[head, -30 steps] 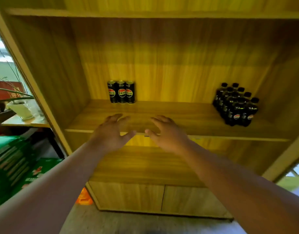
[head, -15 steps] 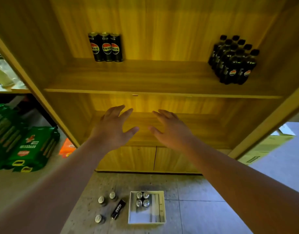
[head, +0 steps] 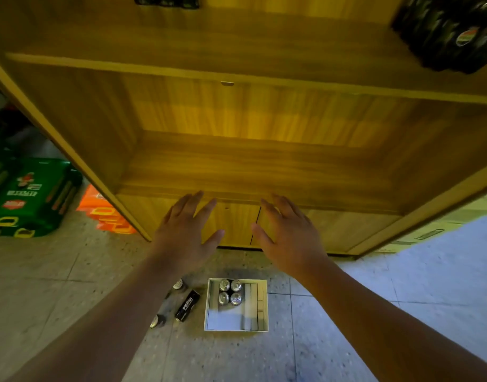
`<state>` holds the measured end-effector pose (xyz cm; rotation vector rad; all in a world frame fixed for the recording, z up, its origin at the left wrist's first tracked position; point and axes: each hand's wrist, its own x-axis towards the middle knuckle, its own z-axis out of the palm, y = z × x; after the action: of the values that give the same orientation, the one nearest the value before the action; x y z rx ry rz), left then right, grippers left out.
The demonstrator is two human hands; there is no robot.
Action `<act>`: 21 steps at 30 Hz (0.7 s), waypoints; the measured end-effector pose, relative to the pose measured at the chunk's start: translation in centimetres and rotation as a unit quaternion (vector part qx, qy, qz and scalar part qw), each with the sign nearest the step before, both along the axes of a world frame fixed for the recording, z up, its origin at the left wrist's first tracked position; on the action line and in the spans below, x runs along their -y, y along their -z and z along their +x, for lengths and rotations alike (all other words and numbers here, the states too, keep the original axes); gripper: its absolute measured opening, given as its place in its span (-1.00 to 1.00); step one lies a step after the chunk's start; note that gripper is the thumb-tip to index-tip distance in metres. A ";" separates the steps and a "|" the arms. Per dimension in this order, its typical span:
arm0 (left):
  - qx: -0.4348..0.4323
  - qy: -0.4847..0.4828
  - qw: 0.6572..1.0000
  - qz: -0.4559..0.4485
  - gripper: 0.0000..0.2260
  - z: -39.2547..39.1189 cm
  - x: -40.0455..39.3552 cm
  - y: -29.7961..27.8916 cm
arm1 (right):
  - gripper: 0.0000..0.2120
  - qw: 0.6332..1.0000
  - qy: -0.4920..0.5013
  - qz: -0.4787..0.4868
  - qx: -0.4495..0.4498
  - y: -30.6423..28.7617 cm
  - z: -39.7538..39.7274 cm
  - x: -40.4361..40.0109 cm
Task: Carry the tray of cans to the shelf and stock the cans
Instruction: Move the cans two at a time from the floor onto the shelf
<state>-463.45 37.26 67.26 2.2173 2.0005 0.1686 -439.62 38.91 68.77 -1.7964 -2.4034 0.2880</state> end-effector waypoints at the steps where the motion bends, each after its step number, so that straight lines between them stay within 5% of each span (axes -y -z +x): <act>1: 0.006 -0.002 1.000 -0.005 -0.25 0.0 0.0 1.5 | -0.33 1.000 -0.002 -0.002 -0.006 1.6 0.2 -0.2; 21: 0.016 -0.050 0.998 -0.034 -0.23 2.0 4.6 51.0 | -0.35 0.997 -0.070 -0.038 0.001 51.1 1.0 1.3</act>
<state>-461.43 32.63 16.27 2.0614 2.0694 0.1435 -438.65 37.60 17.72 -1.6594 -2.5585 0.3985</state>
